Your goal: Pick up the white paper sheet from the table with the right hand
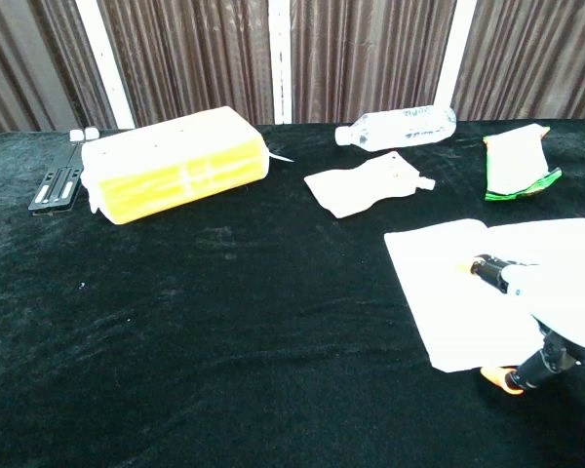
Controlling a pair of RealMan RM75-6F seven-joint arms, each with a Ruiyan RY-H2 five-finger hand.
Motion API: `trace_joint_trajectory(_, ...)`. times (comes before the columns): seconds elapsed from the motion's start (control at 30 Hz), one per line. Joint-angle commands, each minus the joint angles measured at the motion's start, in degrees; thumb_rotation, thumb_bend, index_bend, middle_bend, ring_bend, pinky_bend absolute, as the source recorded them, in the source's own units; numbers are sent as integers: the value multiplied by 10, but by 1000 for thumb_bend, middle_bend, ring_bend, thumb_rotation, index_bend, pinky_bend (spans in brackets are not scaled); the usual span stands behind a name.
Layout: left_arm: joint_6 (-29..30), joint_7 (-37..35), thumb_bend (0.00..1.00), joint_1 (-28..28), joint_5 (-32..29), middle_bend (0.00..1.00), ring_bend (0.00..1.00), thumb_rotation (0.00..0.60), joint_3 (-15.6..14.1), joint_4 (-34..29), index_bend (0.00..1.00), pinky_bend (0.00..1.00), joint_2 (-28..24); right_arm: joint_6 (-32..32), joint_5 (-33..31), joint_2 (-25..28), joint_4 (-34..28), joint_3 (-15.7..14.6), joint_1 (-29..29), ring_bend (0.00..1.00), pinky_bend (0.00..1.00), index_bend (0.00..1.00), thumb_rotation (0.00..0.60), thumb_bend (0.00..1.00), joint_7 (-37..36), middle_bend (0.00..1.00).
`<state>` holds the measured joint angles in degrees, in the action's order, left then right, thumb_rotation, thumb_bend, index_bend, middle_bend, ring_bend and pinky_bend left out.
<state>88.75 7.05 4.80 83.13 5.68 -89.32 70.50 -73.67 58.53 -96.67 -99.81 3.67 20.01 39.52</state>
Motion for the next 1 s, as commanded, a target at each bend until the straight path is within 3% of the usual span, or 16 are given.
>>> trace_joint_trajectory(0.03, 1, 0, 112, -1, 1, 0, 0, 600, -1, -1, 0, 0, 0, 1, -1, -1, 5, -3, -1, 0, 0, 0, 600, 184, -3, 0)
trace_joint_trajectory(0.67, 2, -6, 112, -2, -5, 0, 0, 600, 3, -5, 0, 0, -4, 1, 57, -59, 139, 9, -4, 0, 0, 0, 600, 186, -92, 0)
trace_joint_trajectory(0.8, 1, -7, 112, -2, -5, 0, 0, 600, 3, -5, 0, 0, -4, -16, 95, -75, 168, 12, -10, 0, 0, 0, 600, 187, -148, 0)
trace_joint_trajectory(1.0, 2, -8, 112, -2, -4, 0, 0, 600, 3, -6, 0, 0, -3, -55, 142, -90, 194, 23, -22, 0, 0, 0, 600, 308, -221, 0)
